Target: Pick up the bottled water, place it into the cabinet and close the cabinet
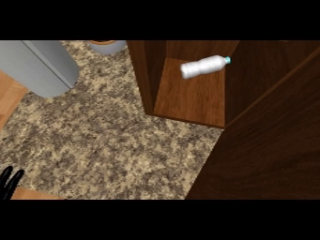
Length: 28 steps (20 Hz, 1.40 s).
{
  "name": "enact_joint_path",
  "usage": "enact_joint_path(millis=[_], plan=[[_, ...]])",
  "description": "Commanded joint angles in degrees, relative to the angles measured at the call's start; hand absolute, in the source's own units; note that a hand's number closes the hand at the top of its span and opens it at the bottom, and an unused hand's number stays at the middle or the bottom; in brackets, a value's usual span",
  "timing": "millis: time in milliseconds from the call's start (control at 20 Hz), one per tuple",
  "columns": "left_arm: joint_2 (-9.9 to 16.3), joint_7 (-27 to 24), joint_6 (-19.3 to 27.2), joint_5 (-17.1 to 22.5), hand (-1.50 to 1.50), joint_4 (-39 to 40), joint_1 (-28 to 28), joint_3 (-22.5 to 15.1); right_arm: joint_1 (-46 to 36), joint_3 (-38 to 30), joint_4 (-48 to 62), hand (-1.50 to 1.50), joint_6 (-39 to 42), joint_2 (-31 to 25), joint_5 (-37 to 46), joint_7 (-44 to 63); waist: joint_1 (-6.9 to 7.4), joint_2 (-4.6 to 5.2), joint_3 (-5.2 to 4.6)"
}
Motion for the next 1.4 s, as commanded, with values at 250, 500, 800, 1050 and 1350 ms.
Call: enact_joint_path(millis=[250,500,800,1050,1350], plan=[[1.64,-0.73,-2.40,0.98,-1.50,-0.25,-0.28,2.14,-3.50,0.97,6.28,1.50,-4.01,8.85,-6.29,8.09,1.45,1.25,0.13],[2.33,0.11,-3.29,1.97,-1.50,-0.65,-1.20,3.06,-6.73,-0.05,10.01,1.50,-4.80,13.65,-12.34,10.92,1.07,1.50,0.31],[2.37,-0.13,-3.38,2.62,-1.50,-0.12,-0.05,4.04,-13.79,-5.19,17.87,1.50,-4.24,17.87,-22.32,15.45,1.00,1.06,0.59],[3.07,0.74,-3.33,3.45,-1.50,0.36,0.53,5.02,-23.25,-14.59,28.31,1.50,-7.87,22.05,-22.29,16.21,-0.14,0.31,0.73],[3.25,0.64,-5.97,5.05,-1.50,1.89,0.95,6.33,-40.67,-23.35,46.05,1.50,-14.63,27.63,-18.56,17.31,-1.60,-0.19,0.87]])
